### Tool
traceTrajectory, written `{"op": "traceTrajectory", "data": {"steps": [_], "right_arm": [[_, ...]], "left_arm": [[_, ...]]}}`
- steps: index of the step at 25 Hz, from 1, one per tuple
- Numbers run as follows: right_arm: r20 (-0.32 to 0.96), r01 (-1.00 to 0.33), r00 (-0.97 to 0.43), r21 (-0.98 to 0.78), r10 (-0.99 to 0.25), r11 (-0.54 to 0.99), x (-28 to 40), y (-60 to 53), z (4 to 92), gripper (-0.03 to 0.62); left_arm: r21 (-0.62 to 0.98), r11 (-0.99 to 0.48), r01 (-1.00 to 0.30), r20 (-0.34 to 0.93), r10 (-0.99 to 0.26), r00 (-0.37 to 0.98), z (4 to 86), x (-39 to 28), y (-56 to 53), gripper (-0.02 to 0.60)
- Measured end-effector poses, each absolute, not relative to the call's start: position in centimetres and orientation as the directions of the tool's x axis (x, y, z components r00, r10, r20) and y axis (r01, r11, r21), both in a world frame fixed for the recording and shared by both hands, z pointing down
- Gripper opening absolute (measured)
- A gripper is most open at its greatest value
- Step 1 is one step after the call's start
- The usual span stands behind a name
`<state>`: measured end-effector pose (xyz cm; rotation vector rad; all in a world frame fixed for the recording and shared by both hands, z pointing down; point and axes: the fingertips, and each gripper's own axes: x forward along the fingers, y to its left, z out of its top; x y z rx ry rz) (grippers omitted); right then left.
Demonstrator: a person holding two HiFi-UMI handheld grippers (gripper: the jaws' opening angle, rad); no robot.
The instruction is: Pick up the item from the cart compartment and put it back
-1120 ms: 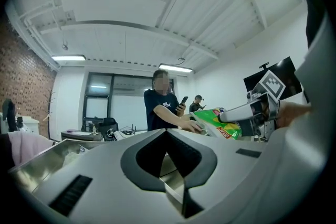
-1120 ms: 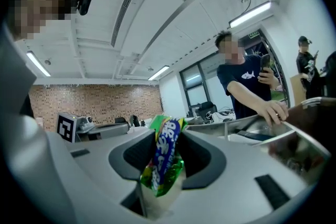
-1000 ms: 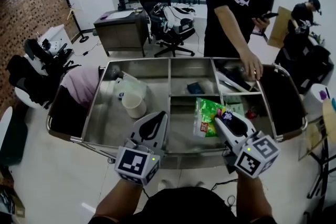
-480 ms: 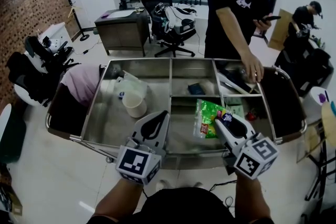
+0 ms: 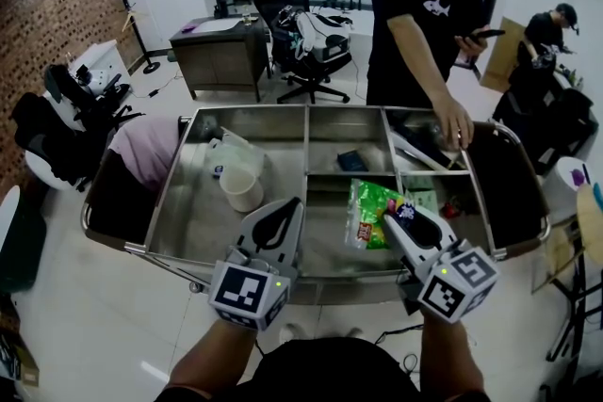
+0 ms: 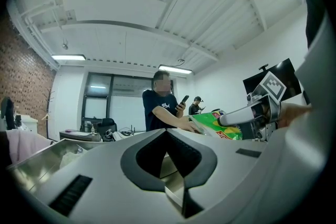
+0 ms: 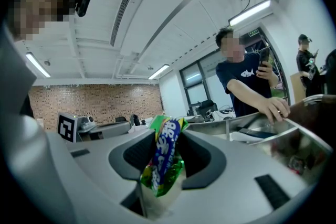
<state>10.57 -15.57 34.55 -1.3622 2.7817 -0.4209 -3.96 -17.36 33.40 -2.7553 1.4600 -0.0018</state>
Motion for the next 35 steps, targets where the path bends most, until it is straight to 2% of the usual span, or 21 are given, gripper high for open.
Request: {"op": "traceTrajectory", "data": {"steps": [21,28,35], "right_arm": [[0.12,-0.774,-0.626,-0.216,-0.771,0.595,9.8,-17.6,33.6,0.16],[0.198,-0.775,-0.632,-0.16,-0.749,0.612,7.7,-20.0,33.5,0.16],[0.343,-0.779,-0.617,-0.136,-0.709,0.612,6.2,-23.1,37.3,0.161]], "left_arm": [[-0.043,-0.541,-0.84,-0.019,-0.84,0.542,33.6,-4.5,-18.6,0.0],[-0.065,-0.521,-0.851,-0.019,-0.852,0.523,33.5,-5.1,-21.3,0.0],[-0.039,-0.509,-0.86,-0.013,-0.86,0.51,34.3,-5.6,-24.8,0.0]]}}
